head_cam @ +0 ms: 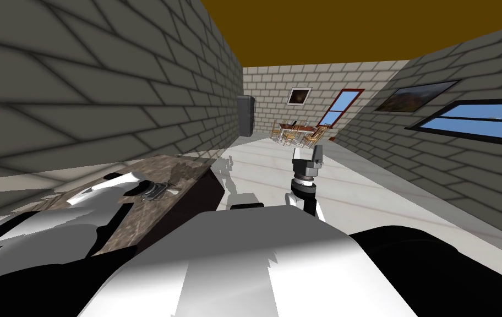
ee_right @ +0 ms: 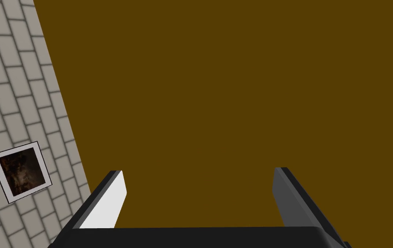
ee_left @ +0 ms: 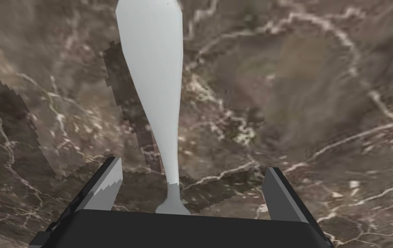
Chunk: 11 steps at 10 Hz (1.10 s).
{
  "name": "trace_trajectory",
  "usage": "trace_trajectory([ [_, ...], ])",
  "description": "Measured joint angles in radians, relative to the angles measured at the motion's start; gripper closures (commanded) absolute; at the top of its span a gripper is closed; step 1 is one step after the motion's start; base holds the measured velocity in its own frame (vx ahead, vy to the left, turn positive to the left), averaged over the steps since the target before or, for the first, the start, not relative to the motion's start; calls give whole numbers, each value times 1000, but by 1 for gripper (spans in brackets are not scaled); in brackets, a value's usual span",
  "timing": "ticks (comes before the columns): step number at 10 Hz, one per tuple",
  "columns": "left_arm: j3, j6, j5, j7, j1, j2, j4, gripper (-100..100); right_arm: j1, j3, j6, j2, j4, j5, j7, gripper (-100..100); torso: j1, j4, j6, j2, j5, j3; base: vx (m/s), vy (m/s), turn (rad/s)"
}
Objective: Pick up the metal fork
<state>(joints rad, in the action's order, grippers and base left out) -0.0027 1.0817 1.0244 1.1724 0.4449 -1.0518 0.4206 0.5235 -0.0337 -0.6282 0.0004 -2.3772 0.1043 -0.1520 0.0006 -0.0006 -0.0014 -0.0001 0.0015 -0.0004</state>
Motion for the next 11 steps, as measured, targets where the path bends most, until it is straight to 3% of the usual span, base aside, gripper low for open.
trace_trajectory([
  [1, -1, -1, -1, 2, 3, 0, -6, 100, 0, 0, 0, 0, 0, 0, 0, 0, 0, 0, 0, 0, 0, 0, 0, 0, 0],
  [5, 0, -1, 0, 1, 3, 0, -5, 100, 0, 0, 0, 0, 0, 0, 0, 0, 2, 0, -1, 1, 2, 1, 1, 0, -2],
  [6, 0, -1, 0, 1, 3, 0, -5, 0, 0, 0, 0, 0, 0, 0, 0, 0, 3, 0, -1, 1, 2, 0, 0, 0, 0],
  [7, 0, -1, 0, 1, 3, 0, -5, 100, 0, 0, 0, 0, 0, 0, 0, 0, 3, 0, -1, 1, 2, 0, 37, 76, 81],
  [8, -2, 10, -13, -22, -15, 2, 16, 100, 0, 0, 0, 0, 0, 0, 0, 0, 8, -1, -3, 0, 2, 0, 47, 89, 58],
  [9, -9, 8, -24, -17, 8, 5, -33, 100, 0, 0, 0, 0, 0, 0, 0, 0, 10, -1, -3, -1, 4, -1, 20, 49, -16],
  [11, 1, 23, -20, -65, -49, -4, 25, 100, 0, 0, 0, 0, 0, 0, 0, 0, 12, -2, -5, 1, 6, -1, 2, 8, -8],
])
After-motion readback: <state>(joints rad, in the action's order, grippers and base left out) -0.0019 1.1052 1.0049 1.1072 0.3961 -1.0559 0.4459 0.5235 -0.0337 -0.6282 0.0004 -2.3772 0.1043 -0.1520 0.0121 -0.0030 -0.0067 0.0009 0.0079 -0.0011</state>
